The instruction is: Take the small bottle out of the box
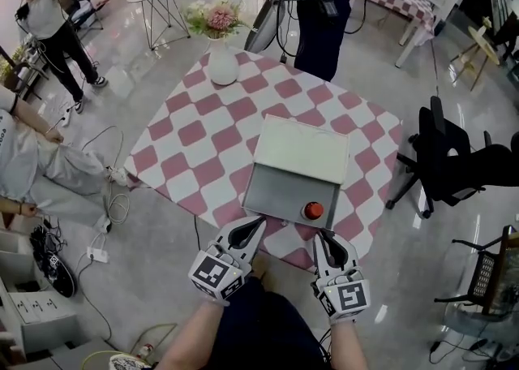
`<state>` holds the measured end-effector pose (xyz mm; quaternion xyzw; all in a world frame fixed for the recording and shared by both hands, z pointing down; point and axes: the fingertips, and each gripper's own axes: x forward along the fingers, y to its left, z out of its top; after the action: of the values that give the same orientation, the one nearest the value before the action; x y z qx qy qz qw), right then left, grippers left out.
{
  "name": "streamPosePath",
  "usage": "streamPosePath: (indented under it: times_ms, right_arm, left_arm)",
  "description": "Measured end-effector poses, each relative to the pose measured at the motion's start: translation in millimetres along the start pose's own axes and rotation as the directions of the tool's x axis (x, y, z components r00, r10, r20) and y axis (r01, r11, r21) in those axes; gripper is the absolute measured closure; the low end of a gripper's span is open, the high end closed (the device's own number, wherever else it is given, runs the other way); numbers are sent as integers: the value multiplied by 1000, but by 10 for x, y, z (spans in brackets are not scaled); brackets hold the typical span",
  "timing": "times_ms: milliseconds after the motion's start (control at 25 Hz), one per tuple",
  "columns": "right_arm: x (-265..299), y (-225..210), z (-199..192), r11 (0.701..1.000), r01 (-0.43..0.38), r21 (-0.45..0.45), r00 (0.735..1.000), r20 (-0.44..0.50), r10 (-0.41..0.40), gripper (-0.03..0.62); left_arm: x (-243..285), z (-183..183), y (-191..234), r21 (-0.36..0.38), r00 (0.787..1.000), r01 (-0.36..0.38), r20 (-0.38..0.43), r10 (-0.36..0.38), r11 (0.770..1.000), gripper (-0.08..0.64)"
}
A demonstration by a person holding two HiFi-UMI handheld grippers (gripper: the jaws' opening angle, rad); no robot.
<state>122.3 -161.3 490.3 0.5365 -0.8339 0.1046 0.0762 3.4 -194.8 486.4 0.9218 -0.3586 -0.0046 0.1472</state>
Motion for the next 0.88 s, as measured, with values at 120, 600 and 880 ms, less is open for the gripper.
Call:
streamPosePath:
  times_ms: [120, 600, 880]
  right_arm:
    - [49, -41, -13, 1000, 8, -10, 1000, -10, -9, 549]
    - [308, -220, -75, 999, 36, -18, 998, -47, -37, 456]
    - [429, -261, -100, 999, 31, -18, 997, -67, -32, 414]
  left_arm:
    - [72, -18, 1, 1, 1000, 14, -15, -14, 1000, 558]
    - [259, -130, 107, 21, 997, 48, -61, -47, 999, 558]
    - [292, -163, 114, 20, 996, 56, -66, -54, 998, 558]
